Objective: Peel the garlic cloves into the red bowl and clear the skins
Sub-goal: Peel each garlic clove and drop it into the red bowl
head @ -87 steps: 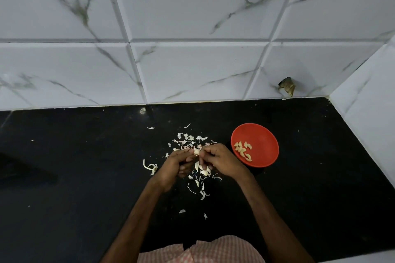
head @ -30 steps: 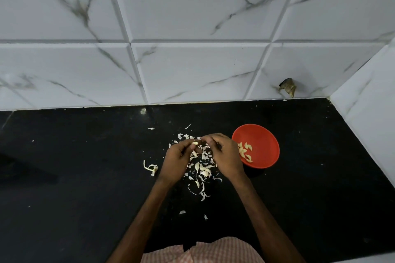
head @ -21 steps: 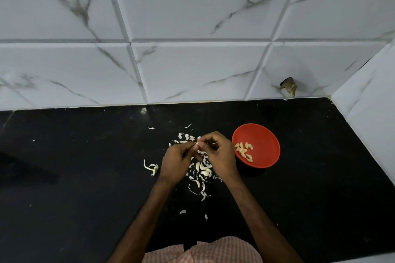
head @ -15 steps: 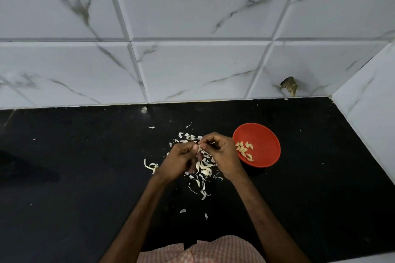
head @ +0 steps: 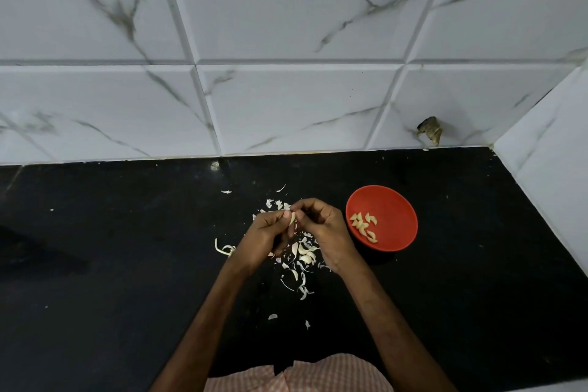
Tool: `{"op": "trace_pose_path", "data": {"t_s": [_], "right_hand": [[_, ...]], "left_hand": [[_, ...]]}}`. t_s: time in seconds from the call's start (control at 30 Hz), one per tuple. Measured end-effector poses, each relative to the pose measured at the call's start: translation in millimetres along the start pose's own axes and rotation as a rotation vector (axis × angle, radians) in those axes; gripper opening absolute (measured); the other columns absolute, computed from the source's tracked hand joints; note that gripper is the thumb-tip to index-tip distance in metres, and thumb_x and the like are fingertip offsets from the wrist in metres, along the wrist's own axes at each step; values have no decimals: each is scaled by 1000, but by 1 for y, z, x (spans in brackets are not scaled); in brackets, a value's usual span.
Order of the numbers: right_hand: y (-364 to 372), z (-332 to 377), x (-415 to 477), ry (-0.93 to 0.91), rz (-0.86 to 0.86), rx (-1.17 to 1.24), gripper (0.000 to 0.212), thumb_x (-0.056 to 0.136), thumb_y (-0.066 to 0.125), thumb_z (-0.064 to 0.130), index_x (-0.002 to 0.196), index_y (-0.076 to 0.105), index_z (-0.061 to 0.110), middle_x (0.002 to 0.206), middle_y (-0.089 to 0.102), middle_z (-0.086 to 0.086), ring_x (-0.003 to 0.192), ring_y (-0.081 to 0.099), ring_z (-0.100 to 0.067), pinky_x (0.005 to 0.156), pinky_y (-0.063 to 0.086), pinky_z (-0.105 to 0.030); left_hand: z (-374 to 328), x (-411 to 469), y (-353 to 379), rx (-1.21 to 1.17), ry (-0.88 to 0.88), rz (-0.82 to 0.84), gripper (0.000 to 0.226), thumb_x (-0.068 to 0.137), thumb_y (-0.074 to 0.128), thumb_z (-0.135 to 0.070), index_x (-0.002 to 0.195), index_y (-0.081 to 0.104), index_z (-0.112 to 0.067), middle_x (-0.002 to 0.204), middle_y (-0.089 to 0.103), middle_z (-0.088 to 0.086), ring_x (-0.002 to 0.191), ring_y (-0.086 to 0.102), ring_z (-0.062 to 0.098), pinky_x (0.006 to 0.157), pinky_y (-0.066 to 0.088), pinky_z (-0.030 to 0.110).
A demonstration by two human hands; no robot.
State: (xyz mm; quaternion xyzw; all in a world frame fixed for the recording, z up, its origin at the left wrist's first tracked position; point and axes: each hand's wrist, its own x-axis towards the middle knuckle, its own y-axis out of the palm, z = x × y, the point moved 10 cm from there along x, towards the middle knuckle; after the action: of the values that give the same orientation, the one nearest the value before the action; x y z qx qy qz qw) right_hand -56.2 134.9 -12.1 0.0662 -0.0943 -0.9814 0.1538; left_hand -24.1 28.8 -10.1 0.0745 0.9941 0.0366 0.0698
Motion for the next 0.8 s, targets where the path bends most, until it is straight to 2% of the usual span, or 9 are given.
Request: {"op": "trace_pose_path", "data": {"t_s": [0.07, 0.17, 0.5, 0.67, 0.73, 0.8], "right_hand": [[0, 3, -1, -21, -35, -29, 15, 93, 66, -1, 99, 72, 10, 93, 72, -2, 90, 66, -11, 81, 55, -26], [2, 6, -2, -43, -39, -55, 17, 92, 64, -5, 92, 73, 10, 85, 73, 2, 85, 68, -8, 78, 53, -21], [8, 20, -1, -114, 18, -49, 21, 90, 64, -9, 90, 71, 10, 84, 73, 4, 87, 68, -9, 81, 54, -22], [7, 29, -1, -173, 54, -197, 12, 89, 68, -3, 93, 72, 8, 90, 73, 0, 92, 69, -15, 85, 55, -28], [3, 31, 1, -182, 58, -297, 11, 90, 68, -3, 94, 72, 6, 92, 71, -2, 93, 70, -20, 87, 56, -34], [0, 32, 1, -192, 44, -399, 12, 89, 69, -2, 94, 72, 9, 92, 71, -1, 91, 70, -20, 87, 57, -34]], "left_hand": [[-2, 1, -4, 56, 18, -48, 42, 106, 40, -28, 73, 53, -4, 43, 39, 2, 36, 33, 9, 44, 30, 19], [0, -1, -4, 41, 16, -59, 44, 108, 39, -23, 70, 53, -6, 43, 40, 0, 35, 32, 9, 44, 30, 20], [17, -1, 9, -391, -93, 71, 41, 100, 46, -38, 66, 53, -15, 41, 34, -1, 32, 26, 6, 38, 25, 18], [20, -2, 11, -387, -123, 117, 39, 98, 47, -38, 68, 56, -15, 44, 36, 0, 34, 30, 7, 39, 23, 20], [22, -3, 7, -298, -143, 117, 39, 100, 47, -38, 72, 59, -15, 47, 41, 0, 38, 33, 7, 40, 26, 18], [20, -2, 2, -118, -117, 69, 41, 106, 43, -34, 76, 62, -14, 51, 48, 3, 43, 37, 11, 43, 30, 19]]}}
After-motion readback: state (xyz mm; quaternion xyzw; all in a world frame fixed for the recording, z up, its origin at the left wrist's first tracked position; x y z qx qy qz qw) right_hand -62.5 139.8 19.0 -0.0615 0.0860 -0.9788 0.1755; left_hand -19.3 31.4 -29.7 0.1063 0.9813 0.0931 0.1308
